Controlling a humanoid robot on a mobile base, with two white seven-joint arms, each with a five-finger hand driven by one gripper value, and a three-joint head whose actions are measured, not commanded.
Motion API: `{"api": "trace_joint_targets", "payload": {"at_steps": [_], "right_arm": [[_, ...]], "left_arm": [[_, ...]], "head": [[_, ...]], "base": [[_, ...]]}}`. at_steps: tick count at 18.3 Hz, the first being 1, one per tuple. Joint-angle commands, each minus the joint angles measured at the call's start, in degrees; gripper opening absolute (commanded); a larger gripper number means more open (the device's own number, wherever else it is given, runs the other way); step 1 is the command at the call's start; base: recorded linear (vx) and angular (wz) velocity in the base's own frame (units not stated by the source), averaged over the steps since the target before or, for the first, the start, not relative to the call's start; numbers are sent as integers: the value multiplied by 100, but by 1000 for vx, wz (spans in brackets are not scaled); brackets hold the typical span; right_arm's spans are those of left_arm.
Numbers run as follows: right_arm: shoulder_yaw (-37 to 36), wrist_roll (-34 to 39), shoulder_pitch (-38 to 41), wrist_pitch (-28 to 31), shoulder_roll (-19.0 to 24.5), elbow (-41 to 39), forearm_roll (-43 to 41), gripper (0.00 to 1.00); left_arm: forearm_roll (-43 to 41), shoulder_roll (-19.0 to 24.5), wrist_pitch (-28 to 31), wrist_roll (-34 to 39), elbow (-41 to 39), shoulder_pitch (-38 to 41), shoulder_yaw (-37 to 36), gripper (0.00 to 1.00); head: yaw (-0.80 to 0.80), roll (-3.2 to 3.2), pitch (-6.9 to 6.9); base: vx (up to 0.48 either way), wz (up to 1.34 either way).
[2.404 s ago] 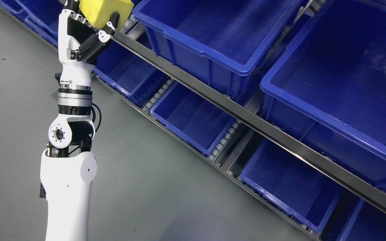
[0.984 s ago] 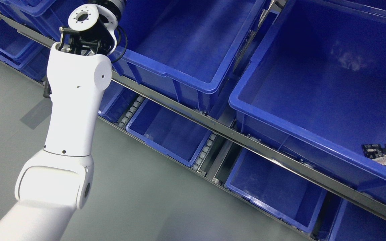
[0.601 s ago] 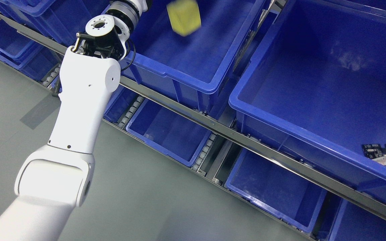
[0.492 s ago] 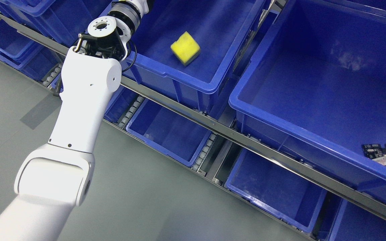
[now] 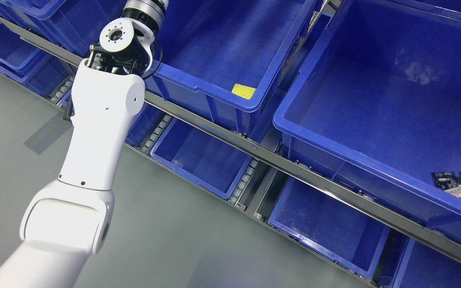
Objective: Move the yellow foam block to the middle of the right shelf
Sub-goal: 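Withdraw the open left hand up out of the blue bin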
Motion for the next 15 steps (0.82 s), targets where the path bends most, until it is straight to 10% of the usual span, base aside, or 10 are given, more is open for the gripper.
{"api": "trace_joint_targets", "payload": {"at_steps": [1,15], "right_arm": [[0,3,-9,-5,-100,-100,0,100],[0,3,-9,-5,-100,-100,0,100]], "left_arm": [[-4,100,-37,-7,-2752,999,425,100],[-4,519,-416,-218,-2895,2530,981,100]], "head": [[0,0,0],[0,0,0]], "base": [[0,0],[0,0]]}}
